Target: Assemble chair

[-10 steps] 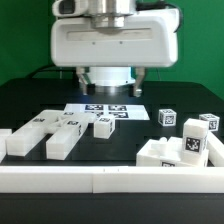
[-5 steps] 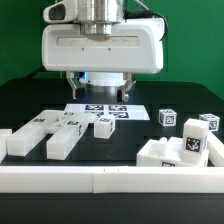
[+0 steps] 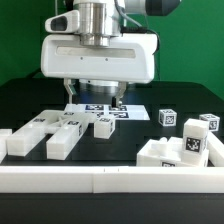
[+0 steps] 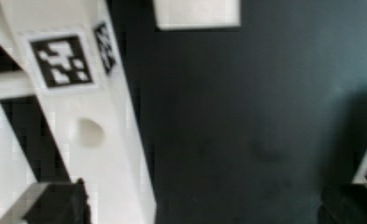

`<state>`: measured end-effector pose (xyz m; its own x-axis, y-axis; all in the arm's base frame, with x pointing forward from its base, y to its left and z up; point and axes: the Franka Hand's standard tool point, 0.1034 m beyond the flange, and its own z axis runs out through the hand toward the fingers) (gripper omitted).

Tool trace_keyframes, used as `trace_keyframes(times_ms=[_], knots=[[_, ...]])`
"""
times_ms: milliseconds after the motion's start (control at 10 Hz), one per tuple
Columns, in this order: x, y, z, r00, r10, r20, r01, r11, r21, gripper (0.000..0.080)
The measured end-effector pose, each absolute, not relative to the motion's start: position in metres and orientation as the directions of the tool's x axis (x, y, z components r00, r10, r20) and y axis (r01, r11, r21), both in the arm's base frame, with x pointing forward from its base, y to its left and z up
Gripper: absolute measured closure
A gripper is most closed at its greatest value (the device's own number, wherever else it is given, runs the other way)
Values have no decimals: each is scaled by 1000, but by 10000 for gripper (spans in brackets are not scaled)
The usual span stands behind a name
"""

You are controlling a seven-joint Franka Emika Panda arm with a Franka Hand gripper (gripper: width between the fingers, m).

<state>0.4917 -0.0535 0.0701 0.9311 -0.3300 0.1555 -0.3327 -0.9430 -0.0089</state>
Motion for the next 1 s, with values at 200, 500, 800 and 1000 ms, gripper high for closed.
trace_keyframes(times_ms=[200,500,800,1000], knots=[[490,-53,68,934,-330,138,-332,-943,-9,150],[485,-51,65,951,-304,-51,-306,-951,-36,150],[482,-50,64,911,-297,-285,-328,-943,-64,150],[484,-51,62,864,-280,-419,-338,-938,-71,150]])
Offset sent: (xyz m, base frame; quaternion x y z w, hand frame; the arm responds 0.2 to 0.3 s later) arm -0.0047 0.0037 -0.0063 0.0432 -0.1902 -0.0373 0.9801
